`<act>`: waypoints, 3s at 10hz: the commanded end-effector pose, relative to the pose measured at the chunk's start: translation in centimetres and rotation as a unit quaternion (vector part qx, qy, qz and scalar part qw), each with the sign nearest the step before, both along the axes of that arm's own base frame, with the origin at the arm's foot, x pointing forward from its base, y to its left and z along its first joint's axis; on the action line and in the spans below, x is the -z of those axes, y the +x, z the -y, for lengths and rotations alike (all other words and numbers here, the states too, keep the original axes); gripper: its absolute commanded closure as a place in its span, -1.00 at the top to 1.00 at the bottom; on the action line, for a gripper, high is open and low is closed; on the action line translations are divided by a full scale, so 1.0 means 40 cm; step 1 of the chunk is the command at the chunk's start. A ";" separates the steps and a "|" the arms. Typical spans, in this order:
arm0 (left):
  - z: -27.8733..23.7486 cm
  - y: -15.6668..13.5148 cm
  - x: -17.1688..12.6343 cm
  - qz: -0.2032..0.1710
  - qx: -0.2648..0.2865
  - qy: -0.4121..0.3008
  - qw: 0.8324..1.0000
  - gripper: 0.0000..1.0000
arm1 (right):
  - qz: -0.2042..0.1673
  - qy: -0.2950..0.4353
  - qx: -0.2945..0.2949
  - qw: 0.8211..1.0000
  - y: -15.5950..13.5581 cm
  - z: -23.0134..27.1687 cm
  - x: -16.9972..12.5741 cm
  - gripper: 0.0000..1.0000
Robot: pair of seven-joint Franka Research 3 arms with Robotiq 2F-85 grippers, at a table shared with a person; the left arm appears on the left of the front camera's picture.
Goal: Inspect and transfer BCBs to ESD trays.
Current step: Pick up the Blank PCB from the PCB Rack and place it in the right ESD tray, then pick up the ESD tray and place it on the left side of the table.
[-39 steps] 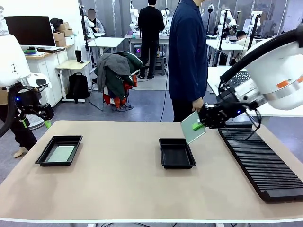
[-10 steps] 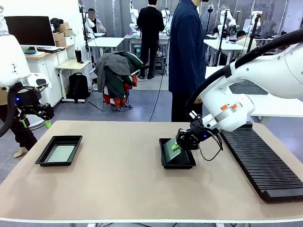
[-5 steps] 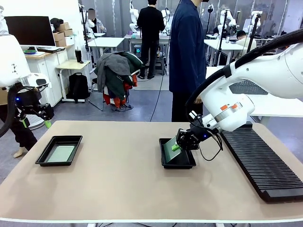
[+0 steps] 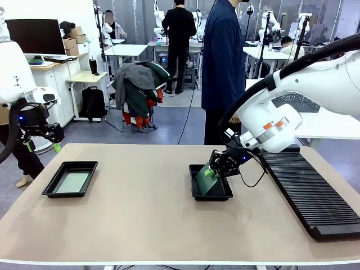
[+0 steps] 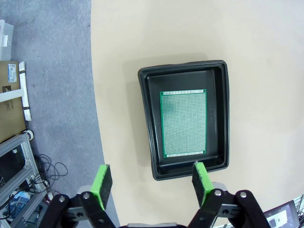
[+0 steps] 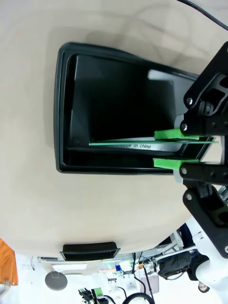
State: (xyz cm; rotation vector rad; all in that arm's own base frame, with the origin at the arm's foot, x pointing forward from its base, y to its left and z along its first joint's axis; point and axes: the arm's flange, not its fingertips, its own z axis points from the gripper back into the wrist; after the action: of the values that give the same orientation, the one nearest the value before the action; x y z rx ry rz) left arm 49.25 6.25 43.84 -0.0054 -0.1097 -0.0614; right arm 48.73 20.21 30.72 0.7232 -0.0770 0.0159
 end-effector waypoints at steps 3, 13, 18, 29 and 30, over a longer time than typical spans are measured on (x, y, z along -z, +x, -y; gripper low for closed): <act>-0.001 -0.003 0.004 0.003 -0.001 -0.003 1.000 0.80 | -0.001 -0.092 0.009 0.996 -0.016 -0.034 -0.067 -0.17; -0.001 -0.003 0.004 0.003 -0.001 -0.003 1.000 0.80 | -0.030 -0.324 0.034 0.945 -0.060 -0.099 -0.253 1.00; -0.001 -0.003 0.004 0.003 -0.001 -0.003 1.000 0.80 | -0.026 -0.316 0.029 0.948 -0.066 -0.080 -0.257 1.00; -0.001 -0.003 0.004 0.003 -0.001 -0.003 1.000 0.80 | -0.026 -0.316 0.029 0.948 -0.066 -0.080 -0.257 1.00; -0.001 -0.003 0.004 0.003 -0.001 -0.003 1.000 0.80 | -0.026 -0.316 0.029 0.948 -0.066 -0.080 -0.257 1.00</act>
State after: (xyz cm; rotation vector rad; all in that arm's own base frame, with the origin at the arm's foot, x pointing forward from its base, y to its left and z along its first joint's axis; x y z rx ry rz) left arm 49.25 6.25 43.84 -0.0054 -0.1097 -0.0614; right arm 46.15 23.26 40.99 0.0771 -0.0364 -0.0366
